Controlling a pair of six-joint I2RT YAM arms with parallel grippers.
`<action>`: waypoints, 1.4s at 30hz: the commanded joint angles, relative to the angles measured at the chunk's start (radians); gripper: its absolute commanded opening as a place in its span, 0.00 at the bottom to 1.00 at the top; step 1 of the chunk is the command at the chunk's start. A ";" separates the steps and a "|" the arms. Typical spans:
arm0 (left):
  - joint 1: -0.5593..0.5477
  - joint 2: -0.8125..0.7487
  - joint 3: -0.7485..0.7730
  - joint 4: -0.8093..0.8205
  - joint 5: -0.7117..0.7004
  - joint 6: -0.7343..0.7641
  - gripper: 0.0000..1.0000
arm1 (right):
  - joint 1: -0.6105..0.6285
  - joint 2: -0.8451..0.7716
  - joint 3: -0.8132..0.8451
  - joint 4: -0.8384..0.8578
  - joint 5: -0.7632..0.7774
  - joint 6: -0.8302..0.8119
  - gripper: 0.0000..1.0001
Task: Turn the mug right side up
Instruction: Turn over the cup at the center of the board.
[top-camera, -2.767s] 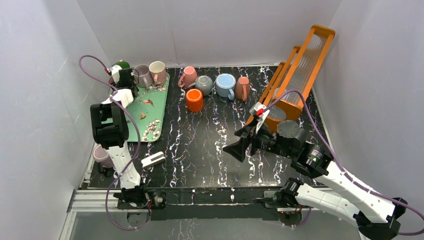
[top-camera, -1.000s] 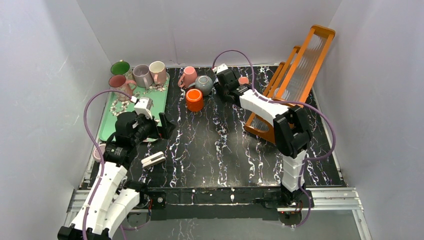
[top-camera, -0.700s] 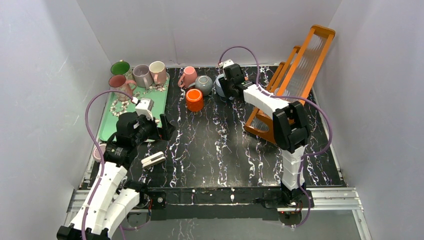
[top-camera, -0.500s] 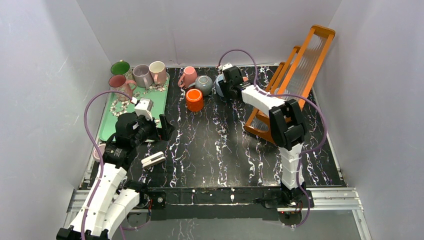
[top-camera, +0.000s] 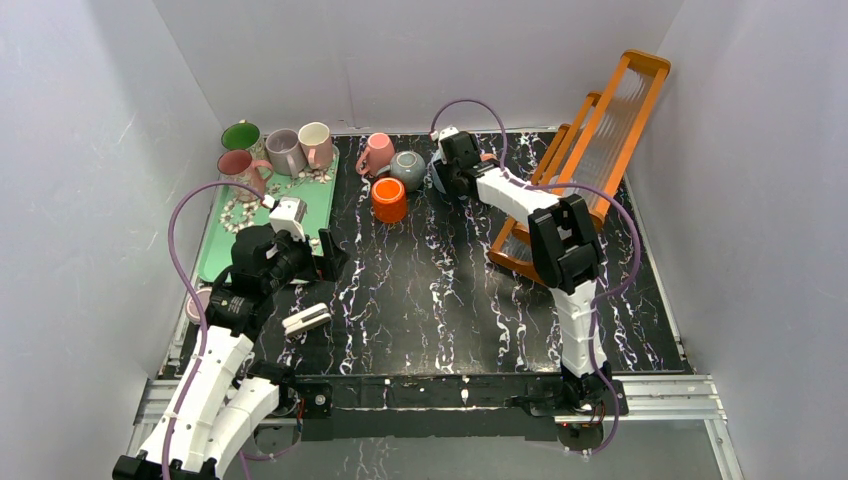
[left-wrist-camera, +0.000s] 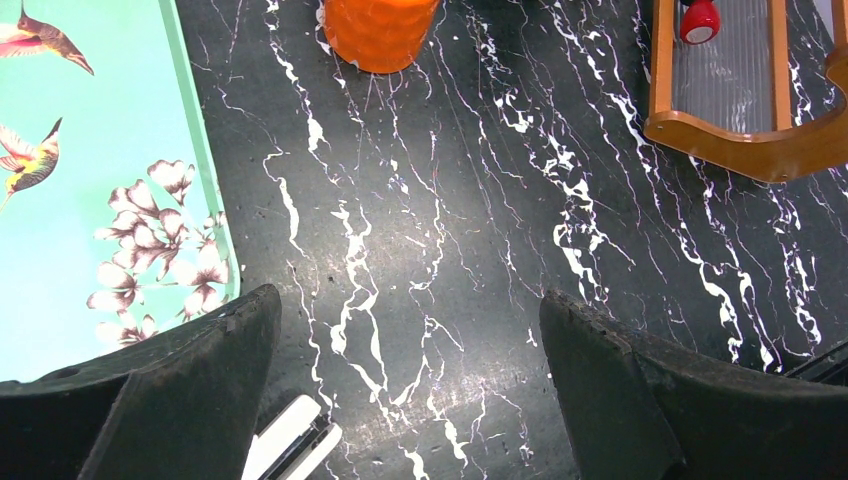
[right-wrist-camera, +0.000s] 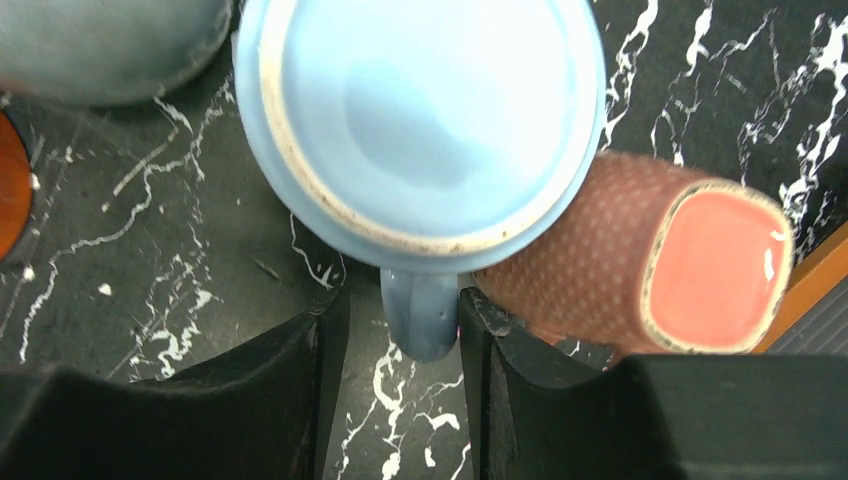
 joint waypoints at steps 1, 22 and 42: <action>-0.005 -0.010 0.040 -0.015 -0.003 0.016 0.98 | -0.009 0.032 0.074 0.029 -0.027 0.003 0.51; -0.006 -0.009 0.036 -0.012 -0.010 0.016 0.98 | -0.013 -0.062 0.012 -0.022 -0.045 0.069 0.05; -0.007 0.019 0.038 -0.050 -0.176 -0.022 0.98 | 0.149 -0.479 -0.419 -0.062 -0.131 0.344 0.01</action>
